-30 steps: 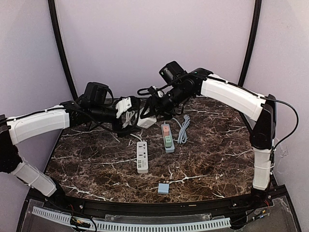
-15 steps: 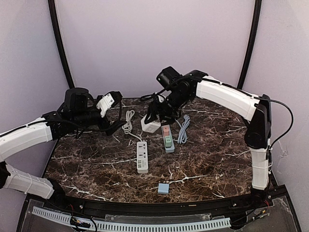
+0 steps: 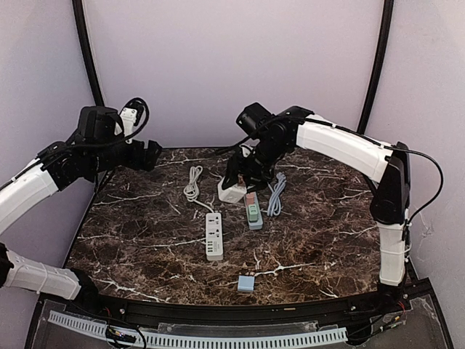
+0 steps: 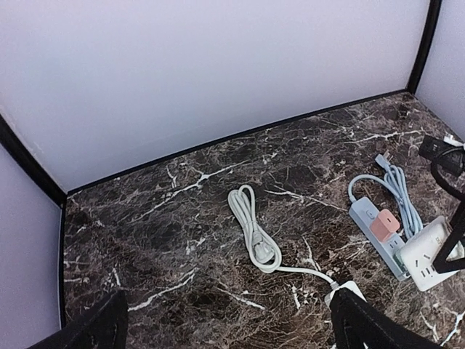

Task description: Insert the plug

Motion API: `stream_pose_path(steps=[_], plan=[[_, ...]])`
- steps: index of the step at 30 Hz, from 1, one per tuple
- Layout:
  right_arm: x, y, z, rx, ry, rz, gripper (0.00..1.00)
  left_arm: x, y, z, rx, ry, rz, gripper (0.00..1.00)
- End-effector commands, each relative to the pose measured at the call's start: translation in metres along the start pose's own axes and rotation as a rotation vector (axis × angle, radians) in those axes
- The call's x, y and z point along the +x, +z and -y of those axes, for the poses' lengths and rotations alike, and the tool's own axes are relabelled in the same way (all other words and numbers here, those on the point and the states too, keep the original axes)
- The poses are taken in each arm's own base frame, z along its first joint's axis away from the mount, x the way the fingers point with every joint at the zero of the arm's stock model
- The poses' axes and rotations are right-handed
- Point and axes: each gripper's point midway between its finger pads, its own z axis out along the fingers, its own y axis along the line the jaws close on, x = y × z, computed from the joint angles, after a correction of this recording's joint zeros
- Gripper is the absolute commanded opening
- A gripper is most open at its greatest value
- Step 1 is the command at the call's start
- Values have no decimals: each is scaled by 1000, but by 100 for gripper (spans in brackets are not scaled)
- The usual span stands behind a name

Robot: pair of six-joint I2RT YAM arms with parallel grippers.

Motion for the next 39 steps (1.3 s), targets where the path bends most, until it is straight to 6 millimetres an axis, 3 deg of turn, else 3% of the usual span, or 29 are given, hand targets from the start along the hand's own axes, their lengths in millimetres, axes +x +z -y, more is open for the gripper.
stream_pose_path(steps=[1, 4, 13, 24, 39], plan=[[-2, -18, -8, 33, 58, 65, 0, 41, -29, -26, -107, -150, -189, 99], [-2, -15, -7, 43, 117, 83, 0, 51, -39, -28, -105, -160, -206, 99], [21, 20, -10, 76, 204, 2, 0, 71, -54, -27, -63, -154, -269, 99], [20, 60, -6, 124, 234, -111, 0, 89, -43, -9, 9, -198, -323, 99], [7, 82, 2, 134, 214, -111, 0, 111, -32, 8, 82, -208, -379, 95]])
